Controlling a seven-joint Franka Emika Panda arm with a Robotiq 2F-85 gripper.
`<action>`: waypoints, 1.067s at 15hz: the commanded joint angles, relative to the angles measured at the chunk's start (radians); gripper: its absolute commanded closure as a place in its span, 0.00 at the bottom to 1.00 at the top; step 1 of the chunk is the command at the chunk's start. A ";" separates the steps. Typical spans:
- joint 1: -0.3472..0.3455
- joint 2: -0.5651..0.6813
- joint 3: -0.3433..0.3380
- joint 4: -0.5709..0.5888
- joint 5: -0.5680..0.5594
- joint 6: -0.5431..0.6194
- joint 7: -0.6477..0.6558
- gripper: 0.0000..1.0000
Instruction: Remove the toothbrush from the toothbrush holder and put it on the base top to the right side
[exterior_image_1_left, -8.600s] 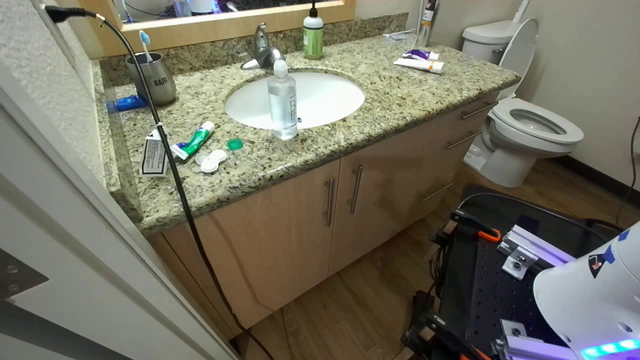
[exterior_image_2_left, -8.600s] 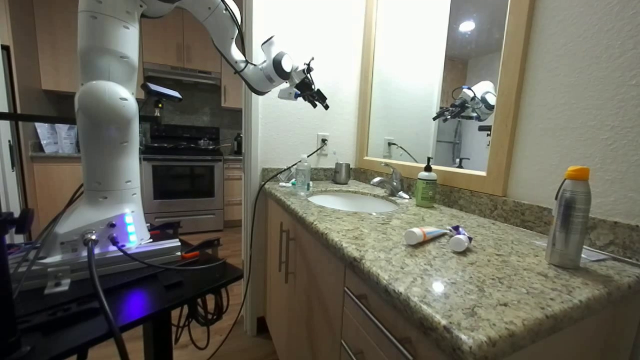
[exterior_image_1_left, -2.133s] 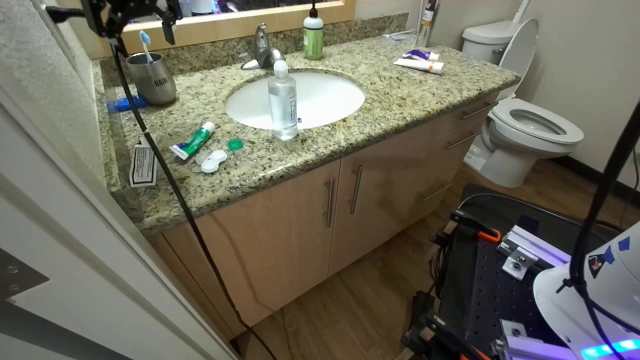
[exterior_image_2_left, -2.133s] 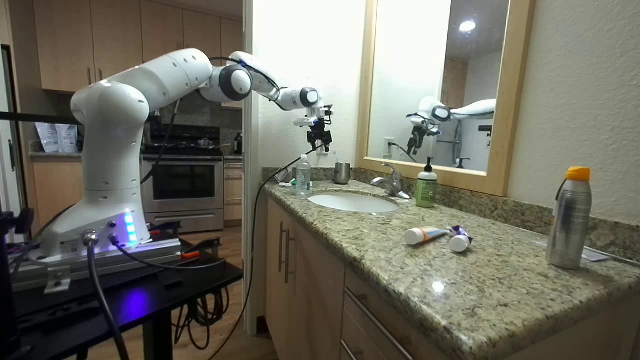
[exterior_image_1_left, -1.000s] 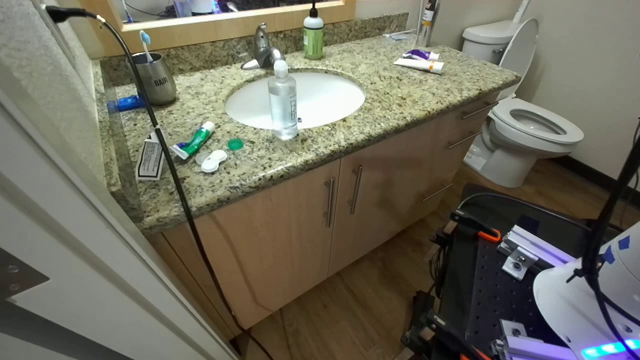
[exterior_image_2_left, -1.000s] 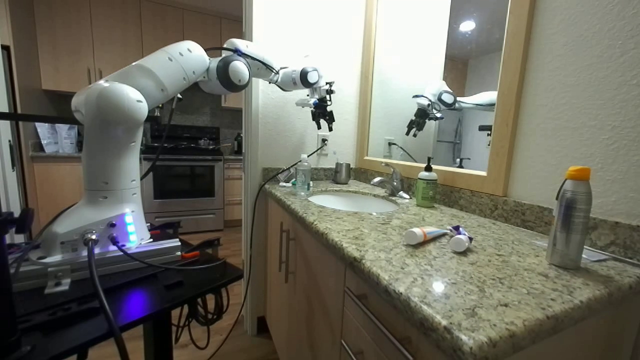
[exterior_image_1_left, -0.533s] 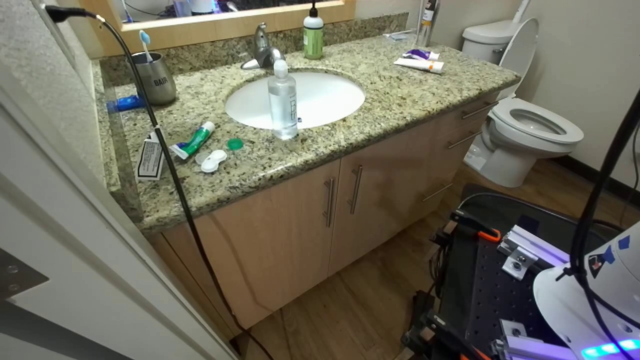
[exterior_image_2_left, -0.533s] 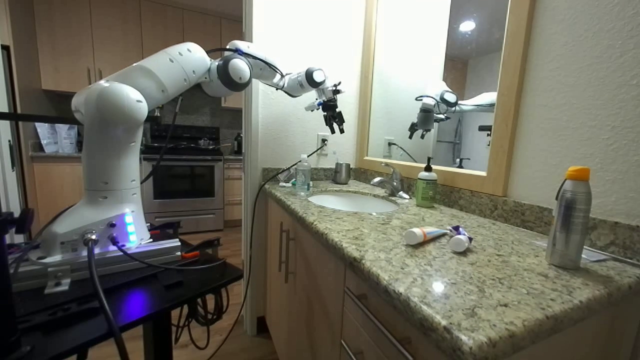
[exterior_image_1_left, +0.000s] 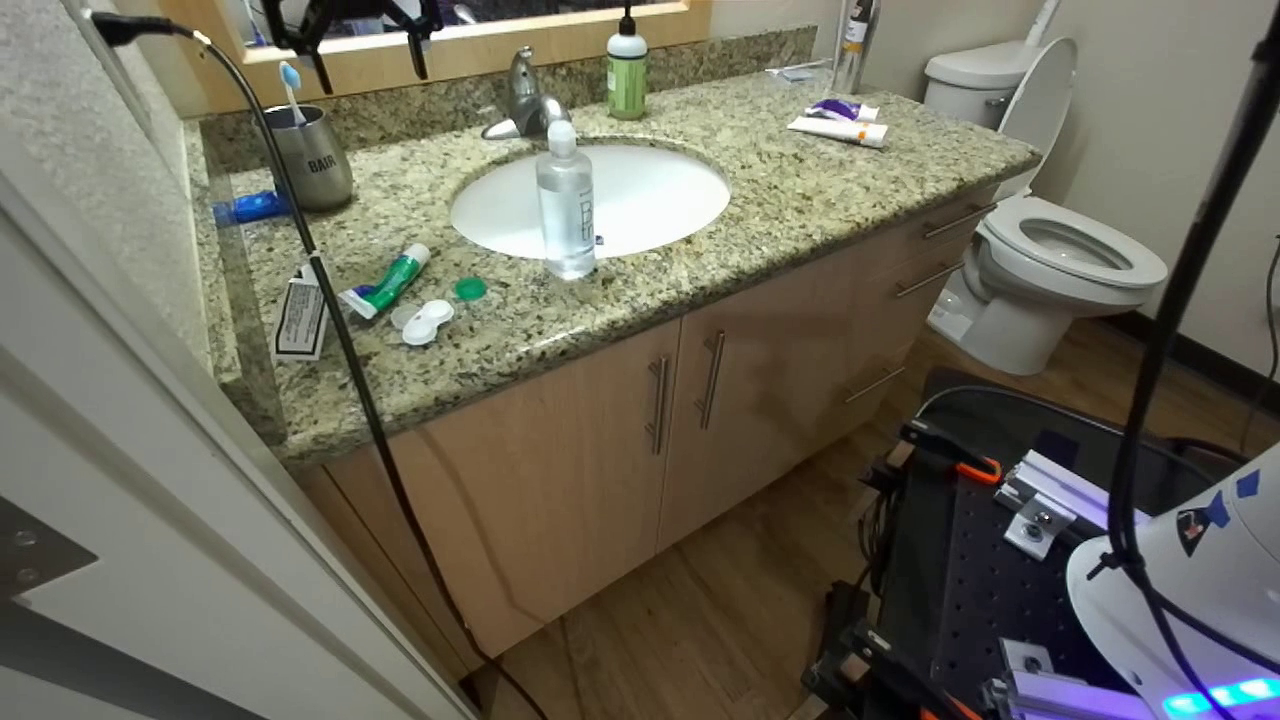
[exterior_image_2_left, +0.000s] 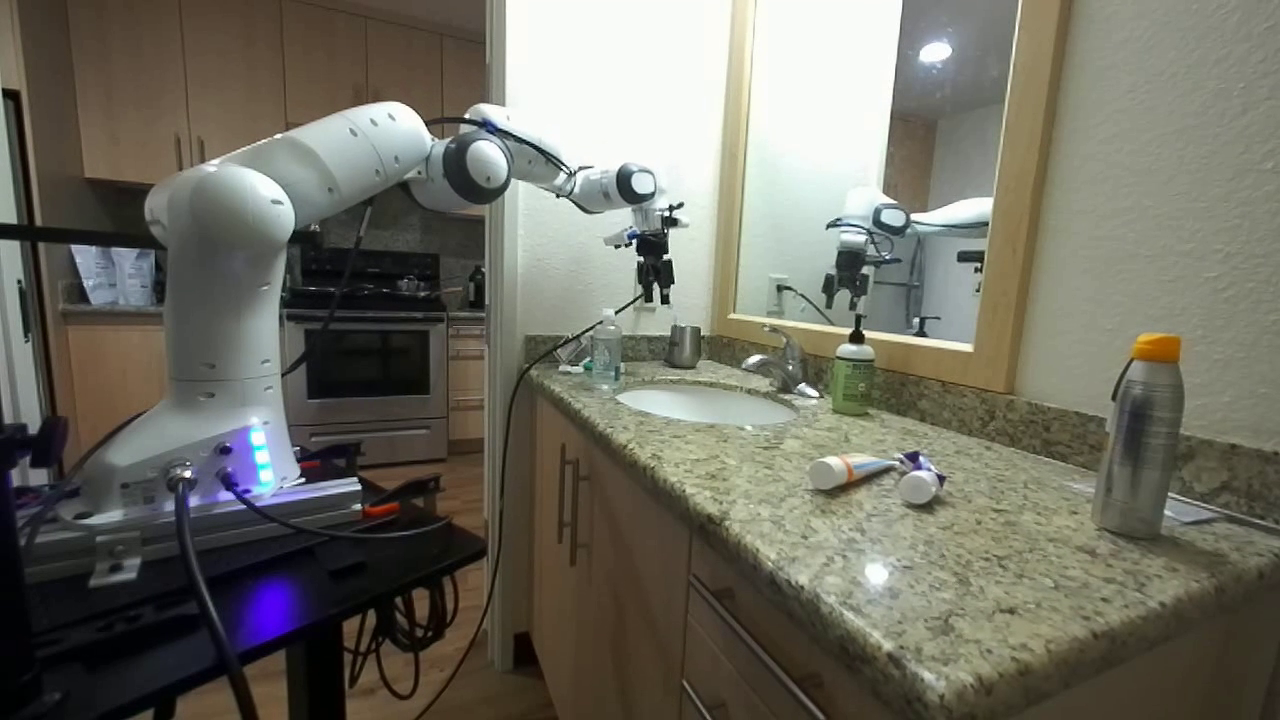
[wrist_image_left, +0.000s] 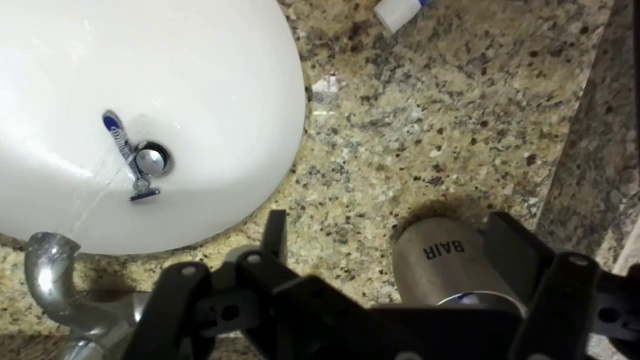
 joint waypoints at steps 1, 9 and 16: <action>-0.010 0.053 0.038 0.080 0.044 -0.008 -0.017 0.00; 0.013 0.112 0.034 0.132 0.029 0.127 0.016 0.00; 0.024 0.148 0.026 0.151 0.019 0.265 0.022 0.00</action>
